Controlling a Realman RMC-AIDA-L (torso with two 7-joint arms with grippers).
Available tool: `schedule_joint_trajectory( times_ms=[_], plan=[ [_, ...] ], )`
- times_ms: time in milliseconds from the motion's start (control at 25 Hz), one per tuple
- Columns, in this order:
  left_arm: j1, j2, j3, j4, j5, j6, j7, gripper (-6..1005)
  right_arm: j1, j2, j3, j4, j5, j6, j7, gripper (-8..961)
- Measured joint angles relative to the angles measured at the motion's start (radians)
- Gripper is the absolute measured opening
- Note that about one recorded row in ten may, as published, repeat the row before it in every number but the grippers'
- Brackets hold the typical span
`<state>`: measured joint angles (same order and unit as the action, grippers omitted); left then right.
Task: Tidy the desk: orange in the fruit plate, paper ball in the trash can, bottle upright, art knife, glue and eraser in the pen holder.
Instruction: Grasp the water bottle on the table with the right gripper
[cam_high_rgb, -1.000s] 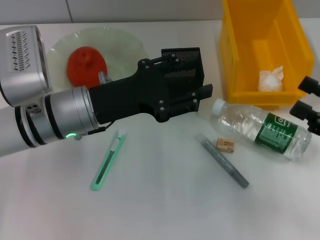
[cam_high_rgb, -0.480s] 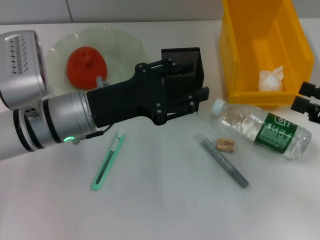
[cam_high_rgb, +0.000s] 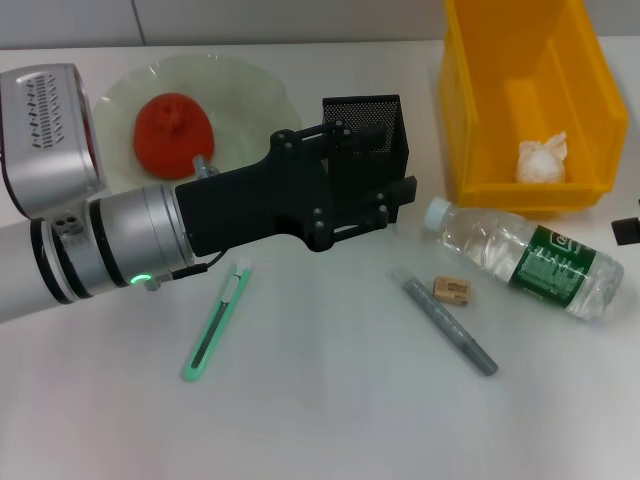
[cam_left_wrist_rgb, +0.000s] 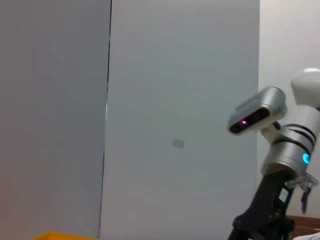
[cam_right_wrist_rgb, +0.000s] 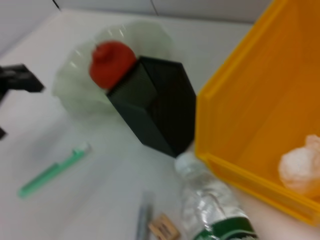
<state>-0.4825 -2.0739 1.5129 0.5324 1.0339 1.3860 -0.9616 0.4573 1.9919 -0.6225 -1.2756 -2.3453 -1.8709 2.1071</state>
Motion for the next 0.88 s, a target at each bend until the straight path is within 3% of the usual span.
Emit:
schedule_joint_trajectory(
  times_ms=[240,440,880],
  plan=[
    [0.001,0.000,0.001,0.000,0.000,-0.004,0.005,680,0.124,-0.038,-0.084,0.003,-0.178,-0.014,0.023,741],
    [0.000,0.000,0.004,0.000,0.000,-0.006,0.006,682,0.200,-0.044,-0.213,0.026,-0.244,-0.012,0.022,742],
    [0.009,-0.002,0.006,0.000,0.000,-0.001,0.009,687,0.303,0.003,-0.417,0.211,-0.344,0.174,0.013,741]
  ],
)
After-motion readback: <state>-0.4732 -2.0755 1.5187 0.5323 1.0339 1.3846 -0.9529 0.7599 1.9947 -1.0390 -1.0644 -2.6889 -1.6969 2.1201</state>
